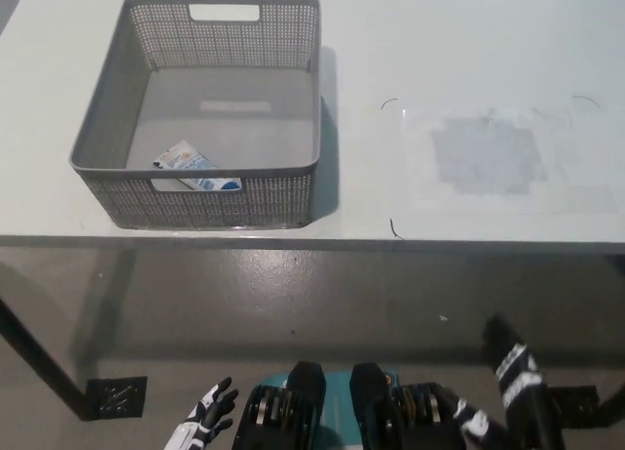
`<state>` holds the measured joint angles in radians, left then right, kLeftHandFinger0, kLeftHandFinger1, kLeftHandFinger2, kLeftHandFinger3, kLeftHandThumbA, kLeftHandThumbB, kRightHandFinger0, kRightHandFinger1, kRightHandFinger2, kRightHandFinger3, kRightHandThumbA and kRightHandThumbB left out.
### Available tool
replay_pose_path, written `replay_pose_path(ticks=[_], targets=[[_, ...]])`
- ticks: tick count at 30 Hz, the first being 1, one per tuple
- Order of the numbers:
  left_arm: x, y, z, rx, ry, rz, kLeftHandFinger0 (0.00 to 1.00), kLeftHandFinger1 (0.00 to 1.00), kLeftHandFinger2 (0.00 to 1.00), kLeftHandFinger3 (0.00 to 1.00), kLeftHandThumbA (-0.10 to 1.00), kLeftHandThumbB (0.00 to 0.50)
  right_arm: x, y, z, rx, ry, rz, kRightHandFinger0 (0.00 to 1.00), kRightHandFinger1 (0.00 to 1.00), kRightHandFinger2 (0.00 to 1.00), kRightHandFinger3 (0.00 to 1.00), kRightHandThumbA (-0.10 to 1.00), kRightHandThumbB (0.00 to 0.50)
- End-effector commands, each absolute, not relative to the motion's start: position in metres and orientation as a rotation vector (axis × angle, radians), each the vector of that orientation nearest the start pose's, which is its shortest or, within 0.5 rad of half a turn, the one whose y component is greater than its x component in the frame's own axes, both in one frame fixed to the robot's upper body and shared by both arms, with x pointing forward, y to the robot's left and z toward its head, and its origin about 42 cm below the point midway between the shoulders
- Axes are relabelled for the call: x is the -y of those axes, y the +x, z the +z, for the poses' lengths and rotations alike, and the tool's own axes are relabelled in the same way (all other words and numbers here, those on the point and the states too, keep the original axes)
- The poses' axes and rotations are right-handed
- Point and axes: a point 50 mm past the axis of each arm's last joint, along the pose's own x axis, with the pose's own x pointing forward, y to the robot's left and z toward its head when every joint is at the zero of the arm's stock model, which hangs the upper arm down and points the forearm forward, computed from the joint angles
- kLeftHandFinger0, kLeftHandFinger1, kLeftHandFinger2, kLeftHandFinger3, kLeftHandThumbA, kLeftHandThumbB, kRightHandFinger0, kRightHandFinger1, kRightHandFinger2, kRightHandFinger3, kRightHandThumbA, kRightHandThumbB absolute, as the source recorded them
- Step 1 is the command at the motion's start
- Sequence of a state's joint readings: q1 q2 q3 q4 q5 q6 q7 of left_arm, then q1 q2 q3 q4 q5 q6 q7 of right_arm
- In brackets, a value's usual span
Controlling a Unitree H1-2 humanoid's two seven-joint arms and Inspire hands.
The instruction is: Use the right hand to pick up a shampoo and place it into a container on the left side
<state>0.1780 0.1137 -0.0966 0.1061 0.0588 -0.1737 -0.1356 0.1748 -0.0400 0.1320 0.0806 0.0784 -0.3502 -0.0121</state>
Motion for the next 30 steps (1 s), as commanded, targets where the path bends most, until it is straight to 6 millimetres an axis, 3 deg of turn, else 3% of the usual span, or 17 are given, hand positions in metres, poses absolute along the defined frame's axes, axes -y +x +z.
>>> replay_pose_path(ticks=[1, 2, 4, 7, 11, 17, 23, 30], targets=[[-0.229, 0.218, 0.045, -0.048, 0.133, -0.188, 1.00, 1.00, 1.00, 1.00, 1.00, 0.220, 0.194, 0.215, 0.060, 0.154, 0.063, 0.120, 1.00, 1.00, 1.00, 1.00, 0.97, 0.356], [-0.229, 0.218, 0.045, -0.050, 0.127, -0.187, 1.00, 1.00, 1.00, 1.00, 1.00, 0.221, 0.194, 0.214, 0.059, 0.144, 0.060, 0.119, 1.00, 1.00, 1.00, 1.00, 0.97, 0.362], [-0.228, 0.221, 0.046, -0.044, 0.123, -0.187, 1.00, 1.00, 1.00, 1.00, 1.00, 0.208, 0.196, 0.214, 0.056, 0.114, 0.032, 0.072, 1.00, 1.00, 1.00, 1.00, 0.95, 0.327], [-0.227, 0.224, 0.049, -0.041, 0.114, -0.180, 1.00, 1.00, 1.00, 1.00, 1.00, 0.227, 0.197, 0.216, 0.056, 0.093, 0.022, 0.049, 1.00, 1.00, 1.00, 1.00, 0.94, 0.282], [-0.227, 0.230, 0.054, -0.020, 0.103, -0.162, 1.00, 1.00, 1.00, 1.00, 1.00, 0.206, 0.199, 0.217, 0.052, 0.063, 0.015, 0.045, 1.00, 1.00, 1.00, 1.00, 0.95, 0.278], [-0.225, 0.251, 0.062, 0.016, 0.109, -0.175, 1.00, 1.00, 1.00, 1.00, 1.00, 0.219, 0.211, 0.227, 0.045, 0.049, 0.022, 0.016, 1.00, 1.00, 1.00, 1.00, 0.98, 0.309], [-0.229, 0.251, 0.051, -0.033, 0.094, -0.162, 1.00, 1.00, 1.00, 1.00, 1.00, 0.197, 0.218, 0.227, 0.040, 0.057, -0.024, 0.015, 1.00, 1.00, 1.00, 1.00, 1.00, 0.286], [-0.220, 0.265, 0.053, -0.008, 0.134, -0.198, 1.00, 1.00, 1.00, 1.00, 1.00, 0.255, 0.225, 0.226, 0.043, 0.071, -0.042, -0.014, 1.00, 1.00, 1.00, 1.00, 0.97, 0.297]])
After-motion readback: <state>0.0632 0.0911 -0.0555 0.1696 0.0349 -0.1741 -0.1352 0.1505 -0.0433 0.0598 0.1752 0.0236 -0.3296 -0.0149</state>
